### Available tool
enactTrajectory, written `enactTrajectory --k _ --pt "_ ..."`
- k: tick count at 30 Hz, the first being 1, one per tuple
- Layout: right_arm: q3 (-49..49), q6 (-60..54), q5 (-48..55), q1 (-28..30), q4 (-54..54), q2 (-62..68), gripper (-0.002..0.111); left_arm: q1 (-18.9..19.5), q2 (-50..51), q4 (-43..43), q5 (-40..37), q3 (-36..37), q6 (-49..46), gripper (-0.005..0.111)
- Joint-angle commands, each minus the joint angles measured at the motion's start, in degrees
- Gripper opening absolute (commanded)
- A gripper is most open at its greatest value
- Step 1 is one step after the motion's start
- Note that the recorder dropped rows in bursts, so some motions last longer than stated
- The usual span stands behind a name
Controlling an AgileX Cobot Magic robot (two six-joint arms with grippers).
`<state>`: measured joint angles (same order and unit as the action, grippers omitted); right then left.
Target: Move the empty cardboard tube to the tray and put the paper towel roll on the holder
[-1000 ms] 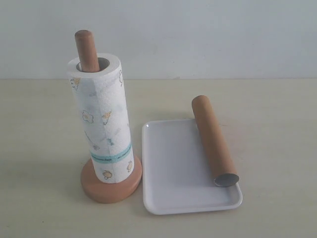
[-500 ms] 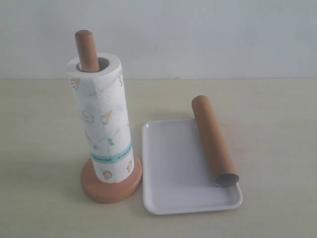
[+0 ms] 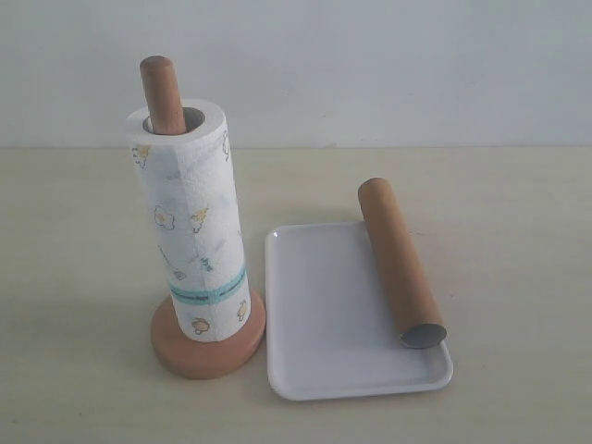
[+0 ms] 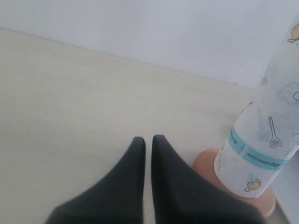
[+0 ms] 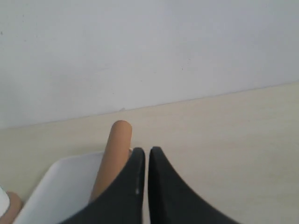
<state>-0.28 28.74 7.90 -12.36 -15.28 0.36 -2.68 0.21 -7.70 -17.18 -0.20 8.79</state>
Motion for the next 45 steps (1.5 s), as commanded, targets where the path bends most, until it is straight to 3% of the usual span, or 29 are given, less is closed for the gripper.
enactTrajectory --k 1,3,8,45 --pt "0.28 -21.4 3.58 0.37 11.93 -0.36 0.003 0.14 -0.21 -0.46 0.65 0.2 -0.32 0.004" --pt "0.28 -27.8 5.48 0.37 15.74 -0.36 0.003 0.14 -0.21 -0.46 0.65 0.2 -0.32 0.004" --pt "0.28 -31.11 11.28 0.37 17.54 -0.36 0.003 0.14 -0.21 -0.46 0.65 0.2 -0.32 0.004" --pt "0.28 -30.62 11.28 0.37 17.78 -0.36 0.003 0.14 -0.21 -0.46 0.65 0.2 -0.32 0.004"
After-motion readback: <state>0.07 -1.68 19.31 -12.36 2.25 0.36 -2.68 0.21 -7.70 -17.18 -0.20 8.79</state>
